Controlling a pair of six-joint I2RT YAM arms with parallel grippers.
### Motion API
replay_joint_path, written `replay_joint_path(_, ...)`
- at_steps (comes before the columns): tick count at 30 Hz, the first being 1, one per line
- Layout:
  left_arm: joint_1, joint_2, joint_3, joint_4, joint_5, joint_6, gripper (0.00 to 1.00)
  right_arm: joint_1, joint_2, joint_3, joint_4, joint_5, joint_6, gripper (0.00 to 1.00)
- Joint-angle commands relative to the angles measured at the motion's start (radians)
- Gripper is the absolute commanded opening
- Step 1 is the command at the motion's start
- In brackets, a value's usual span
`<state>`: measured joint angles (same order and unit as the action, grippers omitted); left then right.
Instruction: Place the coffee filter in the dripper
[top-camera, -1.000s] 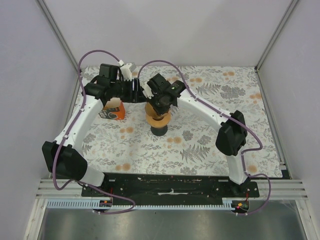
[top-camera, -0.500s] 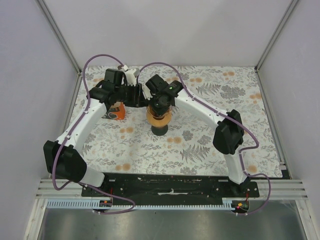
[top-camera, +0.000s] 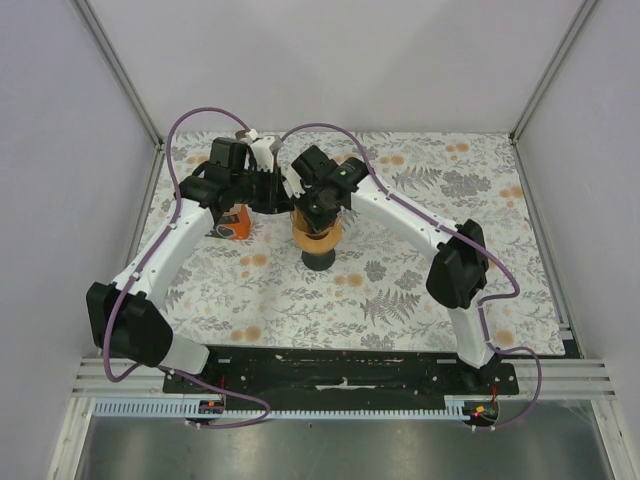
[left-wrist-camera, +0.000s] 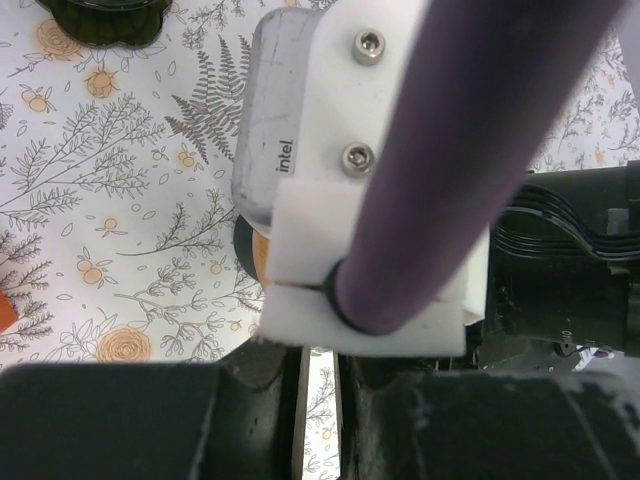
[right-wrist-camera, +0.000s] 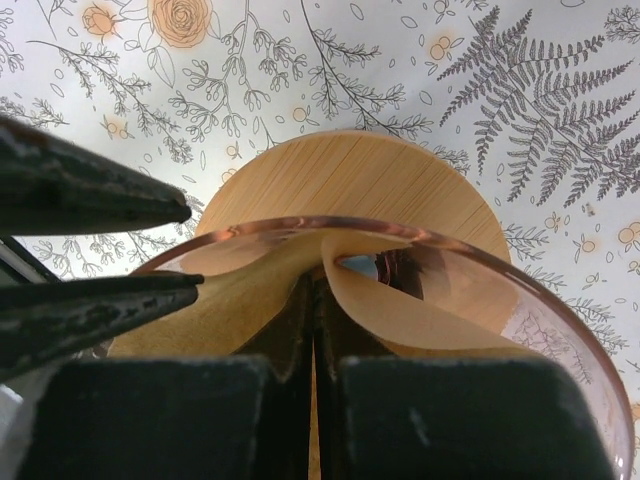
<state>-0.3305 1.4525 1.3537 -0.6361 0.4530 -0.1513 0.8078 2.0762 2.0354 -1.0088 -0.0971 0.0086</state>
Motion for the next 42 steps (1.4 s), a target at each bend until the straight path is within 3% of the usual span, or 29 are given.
replay_joint_path(1, -0.007, -0.007, 0.008, -0.031, -0.016, 0.056, 0.2, 0.008, -0.094, 0.049, 0.044, -0.036, -0.01, 0.01)
replay_joint_path(21, -0.007, -0.007, 0.03, -0.046, -0.027, 0.09, 0.17, -0.042, -0.194, 0.095, 0.049, -0.225, -0.088, 0.15)
replay_joint_path(27, -0.007, 0.006, 0.102, -0.065, -0.048, 0.117, 0.18, -0.1, -0.274, 0.117, 0.117, -0.335, -0.193, 0.36)
replay_joint_path(30, -0.005, 0.011, 0.134, -0.073, -0.04, 0.133, 0.25, -0.148, -0.284, 0.103, 0.138, -0.322, -0.196, 0.47)
replay_joint_path(35, -0.008, 0.035, 0.166, -0.073, -0.028, 0.179, 0.45, -0.206, -0.278, 0.054, 0.148, -0.288, -0.182, 0.66)
replay_joint_path(42, -0.004, 0.095, 0.26, -0.074, -0.078, 0.196, 0.57, -0.243, -0.26, 0.017, 0.165, -0.268, -0.151, 0.79)
